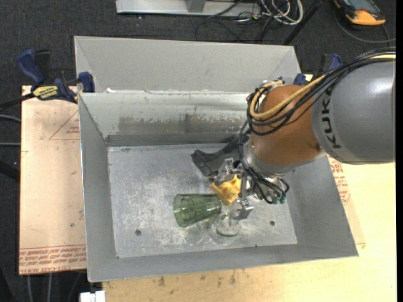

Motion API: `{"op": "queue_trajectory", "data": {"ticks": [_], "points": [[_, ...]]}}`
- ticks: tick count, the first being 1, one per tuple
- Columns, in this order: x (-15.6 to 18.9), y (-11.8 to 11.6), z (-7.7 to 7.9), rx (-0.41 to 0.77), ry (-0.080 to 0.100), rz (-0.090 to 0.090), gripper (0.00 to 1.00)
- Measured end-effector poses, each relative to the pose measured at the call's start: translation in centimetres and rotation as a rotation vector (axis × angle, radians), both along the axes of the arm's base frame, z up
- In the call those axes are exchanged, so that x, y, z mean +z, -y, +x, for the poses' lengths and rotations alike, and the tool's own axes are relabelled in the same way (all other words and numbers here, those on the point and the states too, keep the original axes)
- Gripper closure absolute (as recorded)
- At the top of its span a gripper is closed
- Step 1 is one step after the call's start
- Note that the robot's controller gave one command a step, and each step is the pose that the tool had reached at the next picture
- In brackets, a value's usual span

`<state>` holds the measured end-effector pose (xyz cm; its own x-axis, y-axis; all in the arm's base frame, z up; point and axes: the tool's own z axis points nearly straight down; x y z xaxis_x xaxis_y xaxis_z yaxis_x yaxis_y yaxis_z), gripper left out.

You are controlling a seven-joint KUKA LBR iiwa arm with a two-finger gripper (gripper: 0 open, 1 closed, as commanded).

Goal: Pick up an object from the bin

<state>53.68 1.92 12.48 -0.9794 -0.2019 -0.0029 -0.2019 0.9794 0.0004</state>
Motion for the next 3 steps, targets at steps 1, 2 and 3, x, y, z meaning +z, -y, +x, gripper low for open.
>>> {"op": "queue_trajectory", "data": {"ticks": [1,2,3], "points": [[-0.4,0.0,0.0,0.002,-0.003,0.0,0.0],[-4.3,-3.3,0.3,0.032,0.025,0.002,1.0],[-4.3,-3.2,0.3,0.031,0.025,0.002,1.0]]}}
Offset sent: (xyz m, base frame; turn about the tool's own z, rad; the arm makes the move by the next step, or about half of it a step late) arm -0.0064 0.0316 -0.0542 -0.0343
